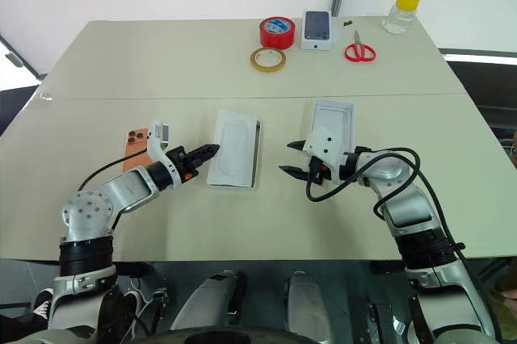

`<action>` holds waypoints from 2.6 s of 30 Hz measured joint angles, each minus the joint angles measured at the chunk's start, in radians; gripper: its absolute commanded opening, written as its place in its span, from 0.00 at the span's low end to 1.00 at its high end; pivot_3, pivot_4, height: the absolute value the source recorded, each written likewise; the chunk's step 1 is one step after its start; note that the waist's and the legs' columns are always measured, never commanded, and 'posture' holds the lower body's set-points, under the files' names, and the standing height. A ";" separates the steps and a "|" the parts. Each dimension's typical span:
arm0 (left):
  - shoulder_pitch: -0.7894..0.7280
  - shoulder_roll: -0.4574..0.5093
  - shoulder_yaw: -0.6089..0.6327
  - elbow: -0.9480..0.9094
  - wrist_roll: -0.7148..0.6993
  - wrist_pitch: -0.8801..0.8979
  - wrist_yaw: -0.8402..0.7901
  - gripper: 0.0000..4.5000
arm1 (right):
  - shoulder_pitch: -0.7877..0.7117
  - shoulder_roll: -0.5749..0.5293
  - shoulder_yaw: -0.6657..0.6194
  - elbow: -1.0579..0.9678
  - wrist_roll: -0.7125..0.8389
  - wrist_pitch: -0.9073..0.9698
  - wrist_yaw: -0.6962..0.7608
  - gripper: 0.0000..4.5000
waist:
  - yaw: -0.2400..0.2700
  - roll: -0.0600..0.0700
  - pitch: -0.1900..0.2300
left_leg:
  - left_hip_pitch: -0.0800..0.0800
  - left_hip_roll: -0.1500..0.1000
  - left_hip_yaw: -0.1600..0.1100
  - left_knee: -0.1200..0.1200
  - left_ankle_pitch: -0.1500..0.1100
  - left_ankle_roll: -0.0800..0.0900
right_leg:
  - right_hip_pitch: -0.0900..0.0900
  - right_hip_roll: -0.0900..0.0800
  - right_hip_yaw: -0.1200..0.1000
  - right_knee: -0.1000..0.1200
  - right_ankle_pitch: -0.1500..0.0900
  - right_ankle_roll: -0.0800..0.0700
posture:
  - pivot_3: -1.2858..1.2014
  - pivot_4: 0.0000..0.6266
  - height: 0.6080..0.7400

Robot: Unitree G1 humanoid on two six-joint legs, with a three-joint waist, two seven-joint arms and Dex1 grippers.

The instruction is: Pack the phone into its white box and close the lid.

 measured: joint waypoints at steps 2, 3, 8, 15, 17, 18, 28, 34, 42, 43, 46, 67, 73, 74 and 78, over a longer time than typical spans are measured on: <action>0.000 -0.001 -0.002 0.000 0.018 -0.004 0.000 0.39 | 0.000 0.000 0.000 0.000 -0.001 -0.001 -0.003 0.63 | -0.001 0.000 0.000 | 0.000 0.000 0.000 0.000 0.000 0.000 | 0.000 0.000 0.000 0.000 0.000 0.000 | 0.52 0.24 1.00; 0.000 -0.002 -0.004 0.001 0.030 -0.007 0.001 0.50 | 0.000 0.000 0.000 0.000 -0.001 -0.002 -0.003 0.63 | -0.001 0.000 0.000 | 0.000 0.000 0.000 0.000 0.000 0.000 | 0.000 0.000 0.000 0.000 0.000 0.000 | 0.52 0.24 1.00; -0.001 -0.007 -0.009 0.001 0.053 -0.008 -0.005 0.71 | -0.012 0.015 0.015 0.000 -0.001 -0.002 -0.008 0.63 | -0.001 0.000 0.000 | 0.000 0.000 0.000 0.000 0.000 0.000 | 0.000 0.000 0.000 0.000 0.000 0.000 | 0.52 0.24 1.00; -0.003 0.035 -0.021 -0.073 0.062 -0.008 -0.047 0.71 | -0.062 0.091 0.036 0.002 -0.001 0.012 -0.043 0.63 | -0.003 -0.001 0.000 | 0.000 0.000 0.000 0.000 0.000 0.000 | 0.000 0.000 0.000 0.000 0.000 0.000 | 0.52 0.24 1.00; -0.006 0.065 -0.035 -0.124 0.078 -0.018 -0.078 0.73 | -0.092 0.132 0.044 0.005 -0.001 0.031 -0.070 0.51 | -0.004 0.000 0.000 | 0.000 0.000 0.000 -0.001 0.000 0.000 | -0.001 0.000 0.000 0.000 0.000 0.000 | 0.52 0.24 1.00; -0.003 0.095 -0.060 -0.147 0.116 -0.046 -0.104 0.73 | -0.111 0.157 0.052 0.009 -0.002 0.037 -0.080 0.43 | -0.004 0.000 0.000 | 0.000 0.000 0.000 -0.001 0.000 0.000 | -0.001 0.001 0.000 0.000 0.000 0.000 | 0.52 0.24 1.00; 0.177 0.343 -0.086 -0.172 0.425 -0.402 -0.444 0.73 | -0.205 0.325 0.186 0.137 -0.139 0.033 -0.232 0.01 | -0.002 0.001 0.000 | 0.000 0.000 0.000 -0.007 0.001 -0.001 | -0.004 0.000 0.001 0.000 0.000 -0.001 | 0.52 0.24 1.00; 0.239 0.361 -0.056 -0.154 0.494 -0.507 -0.518 0.73 | -0.221 0.355 0.255 0.155 -0.211 0.035 -0.257 0.01 | -0.002 0.001 0.000 | 0.000 0.000 0.000 -0.008 0.000 -0.001 | -0.008 0.000 0.001 -0.001 0.000 -0.001 | 0.52 0.24 1.00; 0.280 0.348 -0.033 -0.155 0.528 -0.561 -0.541 0.73 | -0.223 0.259 0.305 0.173 -0.286 0.043 -0.201 0.01 | -0.006 0.001 0.000 | 0.000 0.000 0.000 -0.010 0.000 0.000 | -0.007 0.000 0.001 0.000 0.001 -0.002 | 0.52 0.24 1.00; 0.281 0.347 -0.033 -0.155 0.528 -0.561 -0.544 0.73 | -0.223 0.255 0.304 0.172 -0.287 0.043 -0.192 0.01 | -0.006 0.001 0.000 | 0.000 0.001 0.000 -0.011 0.000 0.000 | -0.007 0.000 0.001 0.000 0.001 -0.002 | 0.52 0.24 1.00; 0.280 0.346 -0.030 -0.155 0.529 -0.562 -0.547 0.73 | -0.223 0.244 0.304 0.164 -0.287 0.042 -0.175 0.01 | -0.006 0.001 0.000 | 0.000 0.001 0.000 -0.011 0.000 0.000 | -0.007 0.001 0.001 0.000 0.001 -0.003 | 0.52 0.24 1.00; 0.272 0.318 -0.026 -0.155 0.529 -0.558 -0.527 0.73 | -0.275 0.288 0.316 0.079 -0.310 0.124 -0.160 0.01 | -0.008 0.001 0.000 | 0.000 0.001 0.000 -0.012 0.000 0.000 | -0.008 0.001 0.001 0.000 0.001 -0.003 | 0.52 0.24 1.00; 0.274 0.318 -0.025 -0.155 0.529 -0.556 -0.514 0.73 | -0.261 0.342 0.387 0.159 -0.370 0.106 -0.204 0.01 | -0.006 0.001 0.000 | 0.000 0.001 0.000 -0.012 0.001 -0.001 | -0.009 0.001 0.001 0.000 0.002 -0.003 | 0.52 0.24 1.00; 0.275 0.319 -0.023 -0.155 0.528 -0.547 -0.512 0.73 | -0.259 0.339 0.389 0.160 -0.376 0.096 -0.206 0.01 | -0.005 0.001 0.000 | 0.000 0.001 0.000 -0.012 0.001 -0.001 | -0.009 0.001 0.001 0.000 0.002 -0.003 | 0.52 0.24 1.00; 0.272 0.320 0.019 -0.145 0.486 -0.471 -0.488 0.73 | -0.260 0.330 0.387 0.164 -0.383 0.080 -0.206 0.01 | -0.006 0.000 0.000 | 0.000 0.001 0.000 -0.012 0.001 0.000 | -0.009 0.001 0.001 0.000 0.002 -0.003 | 0.52 0.24 1.00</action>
